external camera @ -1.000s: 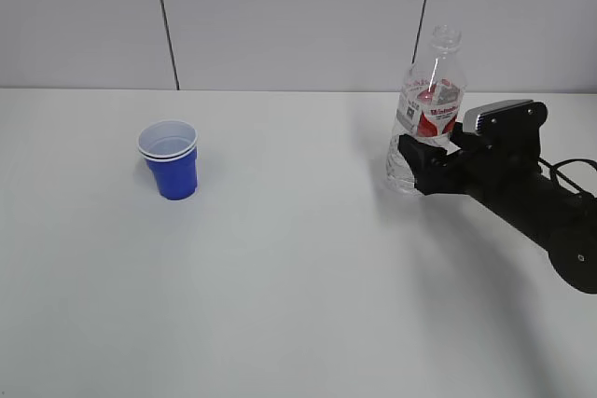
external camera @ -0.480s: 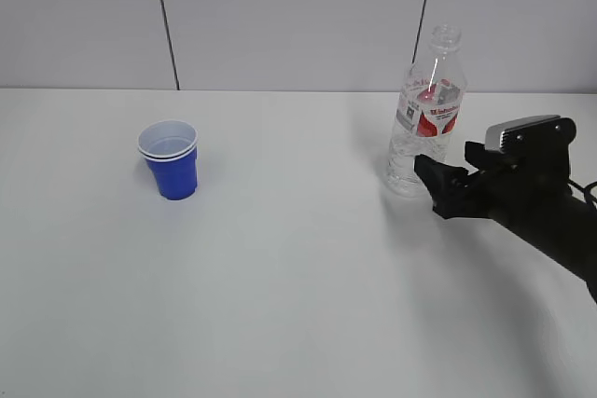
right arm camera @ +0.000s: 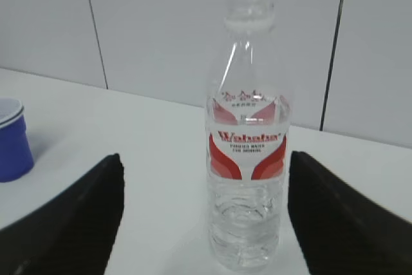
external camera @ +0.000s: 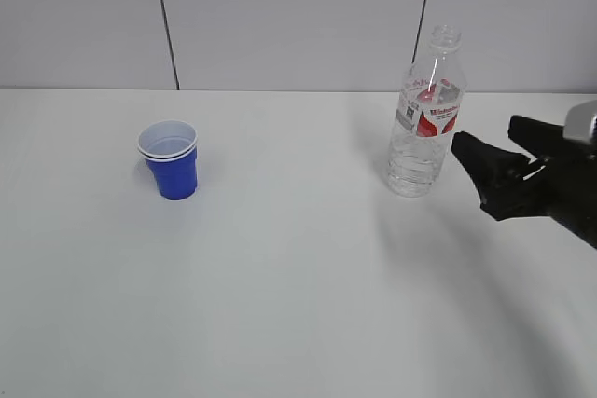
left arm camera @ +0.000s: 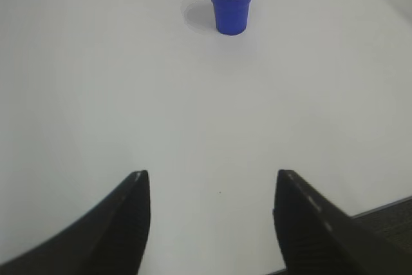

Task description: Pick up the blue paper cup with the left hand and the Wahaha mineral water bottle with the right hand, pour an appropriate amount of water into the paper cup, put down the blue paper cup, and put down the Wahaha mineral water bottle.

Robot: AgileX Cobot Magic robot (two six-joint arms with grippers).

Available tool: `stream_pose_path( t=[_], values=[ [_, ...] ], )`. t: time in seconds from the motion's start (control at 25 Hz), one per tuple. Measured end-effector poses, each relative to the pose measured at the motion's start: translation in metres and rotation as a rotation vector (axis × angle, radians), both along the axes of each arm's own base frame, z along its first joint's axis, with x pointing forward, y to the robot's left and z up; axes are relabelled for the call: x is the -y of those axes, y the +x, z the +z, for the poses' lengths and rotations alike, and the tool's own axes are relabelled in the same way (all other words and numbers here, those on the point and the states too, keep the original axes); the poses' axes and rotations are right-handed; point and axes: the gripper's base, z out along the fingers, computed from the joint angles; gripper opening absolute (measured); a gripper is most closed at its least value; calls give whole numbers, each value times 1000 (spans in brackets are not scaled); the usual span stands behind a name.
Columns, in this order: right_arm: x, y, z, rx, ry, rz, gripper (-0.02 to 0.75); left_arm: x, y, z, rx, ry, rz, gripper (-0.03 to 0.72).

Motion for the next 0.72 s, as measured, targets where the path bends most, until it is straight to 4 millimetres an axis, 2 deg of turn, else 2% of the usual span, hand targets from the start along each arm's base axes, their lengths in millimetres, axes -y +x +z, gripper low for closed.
stream_pose_path(
  t=[0.44, 0.72],
  values=[
    [2, -39, 62, 23, -5, 17, 589, 0, 0, 0, 0, 0, 0, 459],
    [13, -78, 95, 23, -35, -67, 589, 0, 0, 0, 0, 0, 0, 459]
  ],
)
